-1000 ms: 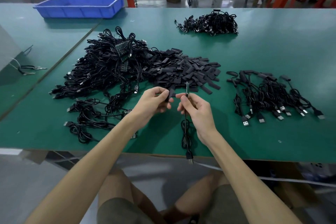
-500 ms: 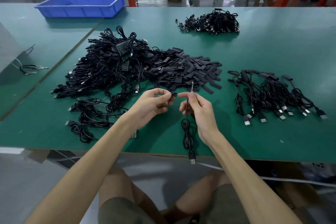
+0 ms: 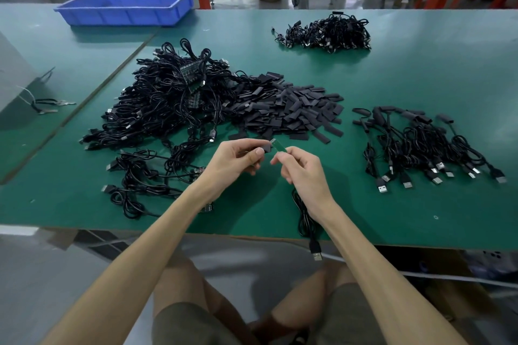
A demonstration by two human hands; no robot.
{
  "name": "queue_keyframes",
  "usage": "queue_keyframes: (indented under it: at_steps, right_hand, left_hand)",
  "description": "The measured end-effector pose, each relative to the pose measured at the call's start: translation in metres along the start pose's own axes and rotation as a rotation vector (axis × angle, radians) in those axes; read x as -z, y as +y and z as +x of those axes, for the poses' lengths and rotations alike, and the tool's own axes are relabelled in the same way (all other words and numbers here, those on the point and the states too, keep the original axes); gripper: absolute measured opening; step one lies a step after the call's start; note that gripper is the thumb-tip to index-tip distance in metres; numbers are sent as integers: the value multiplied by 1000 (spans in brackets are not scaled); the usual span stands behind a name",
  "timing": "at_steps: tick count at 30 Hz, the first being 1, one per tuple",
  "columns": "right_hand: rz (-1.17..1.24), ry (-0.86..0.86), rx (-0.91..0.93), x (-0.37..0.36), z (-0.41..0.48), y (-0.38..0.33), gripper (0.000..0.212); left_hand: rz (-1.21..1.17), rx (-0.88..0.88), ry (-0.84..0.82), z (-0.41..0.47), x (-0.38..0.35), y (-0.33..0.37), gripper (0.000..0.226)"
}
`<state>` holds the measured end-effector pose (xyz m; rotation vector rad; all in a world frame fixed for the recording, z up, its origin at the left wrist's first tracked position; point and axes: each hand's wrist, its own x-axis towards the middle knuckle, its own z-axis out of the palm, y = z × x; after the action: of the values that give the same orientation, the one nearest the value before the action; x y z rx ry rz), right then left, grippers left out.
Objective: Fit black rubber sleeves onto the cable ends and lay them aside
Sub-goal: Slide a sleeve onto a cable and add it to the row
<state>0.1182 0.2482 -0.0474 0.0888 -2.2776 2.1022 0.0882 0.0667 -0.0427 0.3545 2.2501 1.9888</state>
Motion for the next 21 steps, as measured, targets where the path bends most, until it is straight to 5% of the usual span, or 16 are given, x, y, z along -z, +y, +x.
queue_keyframes:
  at_steps: [5, 10, 21]
  right_hand:
    - [-45, 6, 19, -3, -1, 1, 29]
    - [-40, -21, 22, -2, -1, 1, 27]
    - [-82, -79, 35, -3, 1, 3, 27]
  left_hand:
    - [169, -66, -40, -5, -5, 2, 25]
    - [634, -237, -81, -6, -5, 4, 18]
    - [606, -292, 160, -4, 10, -2, 23]
